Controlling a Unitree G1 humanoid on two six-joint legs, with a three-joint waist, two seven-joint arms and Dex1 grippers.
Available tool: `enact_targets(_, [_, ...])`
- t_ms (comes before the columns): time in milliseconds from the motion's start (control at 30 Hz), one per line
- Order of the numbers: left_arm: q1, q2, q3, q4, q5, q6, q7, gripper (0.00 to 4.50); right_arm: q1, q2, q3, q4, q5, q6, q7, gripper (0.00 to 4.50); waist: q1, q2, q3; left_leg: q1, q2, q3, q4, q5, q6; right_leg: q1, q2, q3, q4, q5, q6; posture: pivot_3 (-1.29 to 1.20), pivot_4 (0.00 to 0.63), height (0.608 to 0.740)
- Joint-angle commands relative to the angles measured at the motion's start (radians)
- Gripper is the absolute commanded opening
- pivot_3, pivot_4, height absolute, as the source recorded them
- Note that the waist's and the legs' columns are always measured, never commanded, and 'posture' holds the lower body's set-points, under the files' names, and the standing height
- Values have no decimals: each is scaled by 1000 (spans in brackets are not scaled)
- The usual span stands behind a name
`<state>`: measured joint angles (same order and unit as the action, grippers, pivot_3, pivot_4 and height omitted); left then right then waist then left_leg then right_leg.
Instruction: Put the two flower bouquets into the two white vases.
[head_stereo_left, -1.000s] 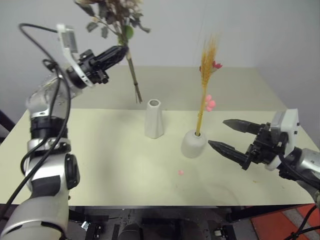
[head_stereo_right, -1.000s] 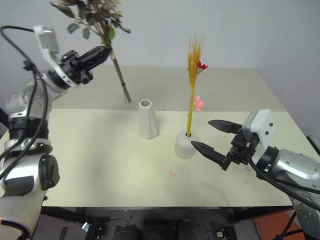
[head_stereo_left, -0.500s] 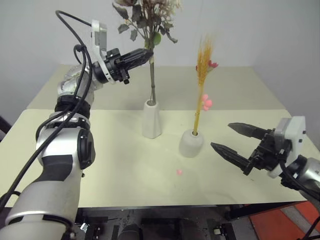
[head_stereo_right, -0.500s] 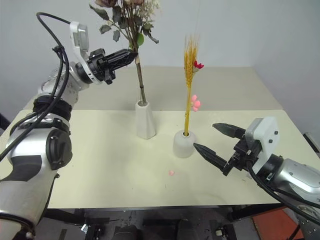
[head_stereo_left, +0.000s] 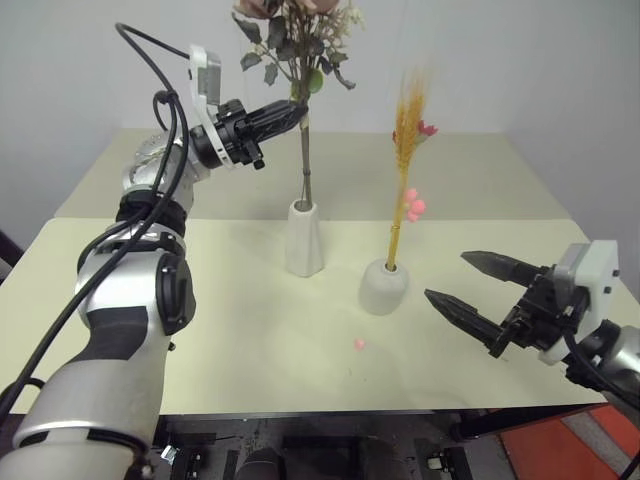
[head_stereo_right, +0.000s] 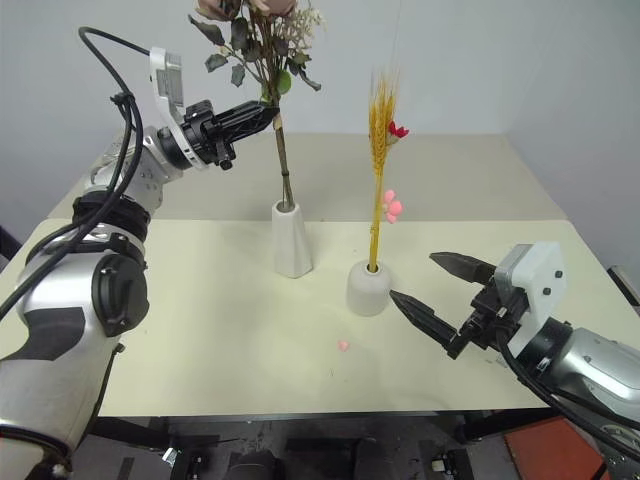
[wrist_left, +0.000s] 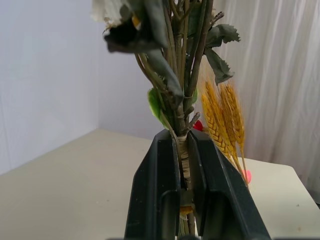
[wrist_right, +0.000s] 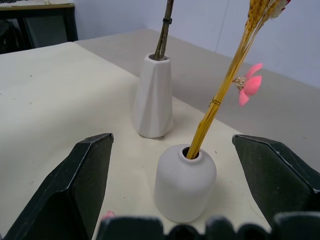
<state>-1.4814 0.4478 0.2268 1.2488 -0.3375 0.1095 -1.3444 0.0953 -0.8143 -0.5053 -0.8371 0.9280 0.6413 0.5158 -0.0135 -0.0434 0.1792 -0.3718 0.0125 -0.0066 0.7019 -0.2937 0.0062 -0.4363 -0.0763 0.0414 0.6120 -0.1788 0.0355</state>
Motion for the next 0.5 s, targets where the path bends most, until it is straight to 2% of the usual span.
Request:
enact_targets(33, [-51,5,23,-4,4,-18,2,72,0,-2,-38,-32,18,-19,-16,4500,0,0,0,0,0,0,0,0,0,0,0,0,0,0,0,0,150,740])
enact_targets(500, [-23,0,15,-2,43,-17,-4,72,-9,-3,-29,-23,15,-22,-23,4500,0,0,0,0,0,0,0,0,0,0,0,0,0,0,0,0,150,740])
